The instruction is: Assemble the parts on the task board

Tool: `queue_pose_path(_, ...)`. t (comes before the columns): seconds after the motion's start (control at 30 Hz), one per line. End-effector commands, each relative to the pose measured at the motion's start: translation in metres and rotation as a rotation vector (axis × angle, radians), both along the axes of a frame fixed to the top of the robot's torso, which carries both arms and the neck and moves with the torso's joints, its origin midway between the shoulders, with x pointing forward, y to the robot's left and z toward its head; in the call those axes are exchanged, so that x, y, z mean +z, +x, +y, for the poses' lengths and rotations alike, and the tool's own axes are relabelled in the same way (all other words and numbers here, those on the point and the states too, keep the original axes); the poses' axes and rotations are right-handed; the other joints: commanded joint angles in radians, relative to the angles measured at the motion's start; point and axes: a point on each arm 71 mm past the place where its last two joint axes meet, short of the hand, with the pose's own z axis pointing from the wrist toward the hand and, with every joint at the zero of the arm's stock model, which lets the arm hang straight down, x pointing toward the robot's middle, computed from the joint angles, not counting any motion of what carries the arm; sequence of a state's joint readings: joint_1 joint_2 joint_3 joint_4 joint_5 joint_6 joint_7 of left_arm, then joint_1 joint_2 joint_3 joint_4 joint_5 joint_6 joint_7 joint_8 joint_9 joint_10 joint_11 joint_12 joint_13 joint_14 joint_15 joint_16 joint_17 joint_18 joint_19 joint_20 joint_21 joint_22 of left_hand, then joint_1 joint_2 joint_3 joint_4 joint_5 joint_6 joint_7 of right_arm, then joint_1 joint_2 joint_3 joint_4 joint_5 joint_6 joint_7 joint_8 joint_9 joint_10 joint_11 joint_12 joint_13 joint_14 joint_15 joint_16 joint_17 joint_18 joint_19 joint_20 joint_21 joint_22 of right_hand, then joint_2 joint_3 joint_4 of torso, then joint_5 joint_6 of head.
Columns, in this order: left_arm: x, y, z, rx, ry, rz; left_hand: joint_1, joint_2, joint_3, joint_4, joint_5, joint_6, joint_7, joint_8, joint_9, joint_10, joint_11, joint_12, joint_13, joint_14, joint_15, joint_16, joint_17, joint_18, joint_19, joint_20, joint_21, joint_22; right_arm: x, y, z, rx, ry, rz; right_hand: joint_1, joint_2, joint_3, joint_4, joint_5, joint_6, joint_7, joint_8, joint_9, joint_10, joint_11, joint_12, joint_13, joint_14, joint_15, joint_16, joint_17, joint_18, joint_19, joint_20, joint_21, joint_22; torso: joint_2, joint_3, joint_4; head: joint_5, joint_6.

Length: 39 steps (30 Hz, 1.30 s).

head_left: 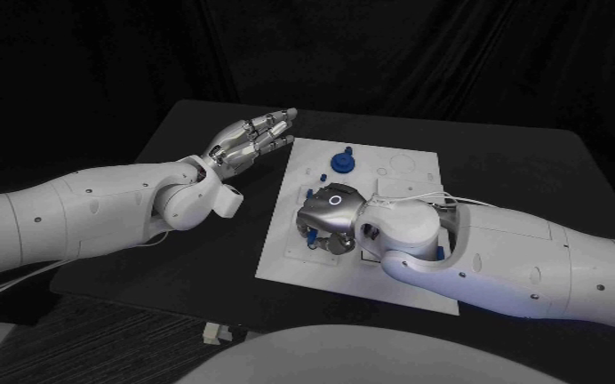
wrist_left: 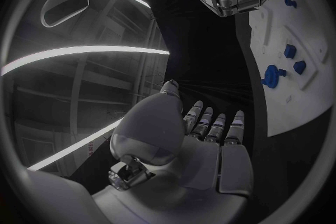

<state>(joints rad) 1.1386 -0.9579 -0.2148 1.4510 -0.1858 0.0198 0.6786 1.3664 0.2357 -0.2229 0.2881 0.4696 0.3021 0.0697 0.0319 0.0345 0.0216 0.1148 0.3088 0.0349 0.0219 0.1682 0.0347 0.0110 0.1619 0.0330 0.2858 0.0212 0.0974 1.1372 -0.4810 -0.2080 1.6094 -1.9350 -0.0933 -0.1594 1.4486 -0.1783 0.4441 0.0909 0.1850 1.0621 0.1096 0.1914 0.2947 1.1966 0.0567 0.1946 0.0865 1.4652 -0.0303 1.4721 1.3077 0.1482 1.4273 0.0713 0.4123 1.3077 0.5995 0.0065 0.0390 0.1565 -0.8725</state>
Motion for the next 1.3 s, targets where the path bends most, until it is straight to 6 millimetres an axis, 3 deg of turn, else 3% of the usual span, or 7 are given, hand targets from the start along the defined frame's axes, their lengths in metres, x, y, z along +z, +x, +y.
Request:
queue_pose_path(0.03, 0.0071, -0.0012, -0.0015, -0.010, -0.068, -0.082, 0.010, 0.002, 0.006, 0.000, 0.006, 0.003, 0.005, 0.005, 0.001, 0.001, 0.007, 0.005, 0.001, 0.000, -0.006, 0.006, 0.002, 0.013, 0.001, 0.005, 0.004, 0.001, -0.0008, -0.0020, 0.0000, 0.000, -0.007, -0.005, -0.002, 0.000, -0.002, -0.007, 0.004, 0.003, 0.007, 0.004, 0.000, 0.007, -0.002, 0.001, 0.001, 0.048, 0.006, 0.004, 0.020, 0.004, 0.001, 0.001, -0.005, 0.055, 0.000, 0.0001, 0.0001, 0.001, 0.000)
queue_pose_path(0.97, 0.0070, -0.0015, -0.0013, -0.013, -0.071, -0.080, 0.011, 0.005, 0.007, 0.000, 0.007, 0.001, 0.008, 0.004, 0.001, 0.000, 0.007, 0.003, 0.001, -0.001, -0.005, 0.006, 0.001, 0.012, 0.001, 0.005, 0.004, 0.001, -0.0072, -0.0013, -0.0048, -0.034, -0.038, 0.006, 0.002, 0.004, -0.005, -0.021, 0.007, -0.010, 0.014, -0.012, -0.002, -0.003, 0.004, -0.004, 0.002, 0.044, 0.012, 0.000, 0.011, 0.010, -0.012, 0.002, -0.055, 0.047, 0.000, -0.0001, 0.0003, -0.001, 0.000)
queue_pose_path(1.13, 0.0069, -0.0014, -0.0018, -0.014, -0.071, -0.080, 0.011, 0.005, 0.007, 0.000, 0.007, 0.001, 0.008, 0.004, 0.001, 0.000, 0.007, 0.003, 0.001, -0.001, -0.005, 0.006, 0.001, 0.012, 0.001, 0.005, 0.004, 0.001, -0.0093, -0.0013, -0.0046, -0.036, -0.047, 0.011, -0.001, 0.003, -0.009, -0.028, 0.006, -0.037, 0.016, -0.033, -0.008, -0.027, 0.008, -0.013, 0.001, 0.039, 0.014, -0.005, -0.001, 0.016, -0.025, 0.003, -0.099, 0.040, 0.000, -0.0001, 0.0000, -0.001, 0.000)
queue_pose_path(1.17, 0.0069, -0.0014, -0.0018, -0.015, -0.071, -0.080, 0.012, 0.006, 0.008, 0.001, 0.008, -0.001, 0.008, 0.004, 0.001, 0.000, 0.007, 0.003, 0.001, -0.001, -0.004, 0.006, 0.001, 0.012, 0.001, 0.005, 0.004, 0.001, -0.0097, -0.0013, -0.0047, -0.036, -0.047, 0.011, -0.006, 0.001, -0.011, -0.028, 0.003, -0.069, 0.020, -0.054, -0.016, -0.045, 0.011, -0.019, -0.001, 0.036, 0.015, -0.007, -0.006, 0.017, -0.029, 0.004, -0.108, 0.039, 0.000, -0.0001, 0.0000, -0.001, 0.000)
queue_pose_path(1.3, 0.0068, -0.0011, -0.0012, -0.013, -0.070, -0.080, 0.012, 0.006, 0.008, 0.001, 0.008, -0.001, 0.008, 0.004, 0.001, 0.000, 0.007, 0.003, 0.001, -0.001, -0.004, 0.006, 0.001, 0.012, 0.001, 0.005, 0.004, 0.001, -0.0106, -0.0012, -0.0054, -0.036, -0.046, 0.013, -0.014, -0.002, -0.011, -0.030, -0.001, -0.117, 0.023, -0.088, -0.034, -0.086, 0.019, -0.030, -0.003, 0.032, 0.015, -0.011, -0.014, 0.019, -0.034, 0.005, -0.125, 0.036, 0.000, 0.0000, -0.0001, 0.000, 0.000)
